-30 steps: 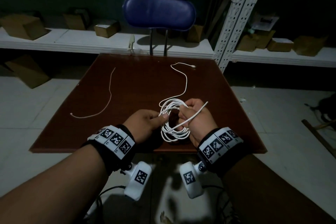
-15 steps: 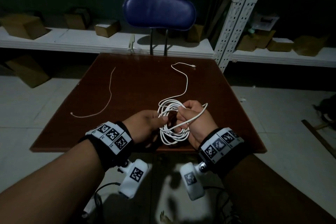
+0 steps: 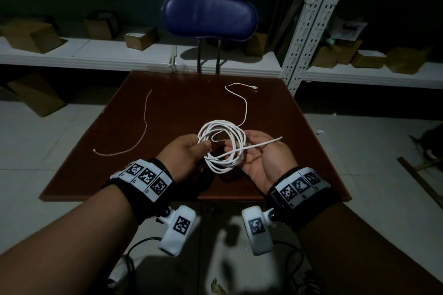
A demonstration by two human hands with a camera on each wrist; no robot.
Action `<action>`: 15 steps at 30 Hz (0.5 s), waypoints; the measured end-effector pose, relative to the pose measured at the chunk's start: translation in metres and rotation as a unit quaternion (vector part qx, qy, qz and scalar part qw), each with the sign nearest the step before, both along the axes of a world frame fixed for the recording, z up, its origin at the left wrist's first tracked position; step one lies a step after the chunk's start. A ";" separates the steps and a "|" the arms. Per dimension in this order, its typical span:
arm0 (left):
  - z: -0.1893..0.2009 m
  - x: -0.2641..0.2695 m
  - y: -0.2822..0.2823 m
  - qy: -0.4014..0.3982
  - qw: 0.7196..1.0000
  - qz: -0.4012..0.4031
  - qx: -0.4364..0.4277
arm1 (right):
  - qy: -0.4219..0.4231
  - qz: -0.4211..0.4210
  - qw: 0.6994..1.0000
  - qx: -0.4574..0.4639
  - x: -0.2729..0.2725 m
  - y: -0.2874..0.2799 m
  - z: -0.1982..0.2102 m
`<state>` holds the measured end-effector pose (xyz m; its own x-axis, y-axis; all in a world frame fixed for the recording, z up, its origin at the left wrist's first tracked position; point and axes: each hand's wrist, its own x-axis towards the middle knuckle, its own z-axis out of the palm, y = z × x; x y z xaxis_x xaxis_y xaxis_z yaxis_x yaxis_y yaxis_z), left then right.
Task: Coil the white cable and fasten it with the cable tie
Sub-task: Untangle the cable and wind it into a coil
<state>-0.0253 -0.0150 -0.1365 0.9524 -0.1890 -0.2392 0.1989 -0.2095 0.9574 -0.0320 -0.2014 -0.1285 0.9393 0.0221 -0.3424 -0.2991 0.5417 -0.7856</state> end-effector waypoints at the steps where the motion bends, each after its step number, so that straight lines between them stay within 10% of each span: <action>1: -0.001 0.002 0.001 -0.012 1.000 0.016 0.014 | 0.006 -0.010 1.000 0.012 0.000 -0.002 -0.002; 15: 0.000 0.014 0.017 -0.064 0.974 0.154 0.152 | 0.013 -0.064 0.986 0.152 0.004 -0.020 0.008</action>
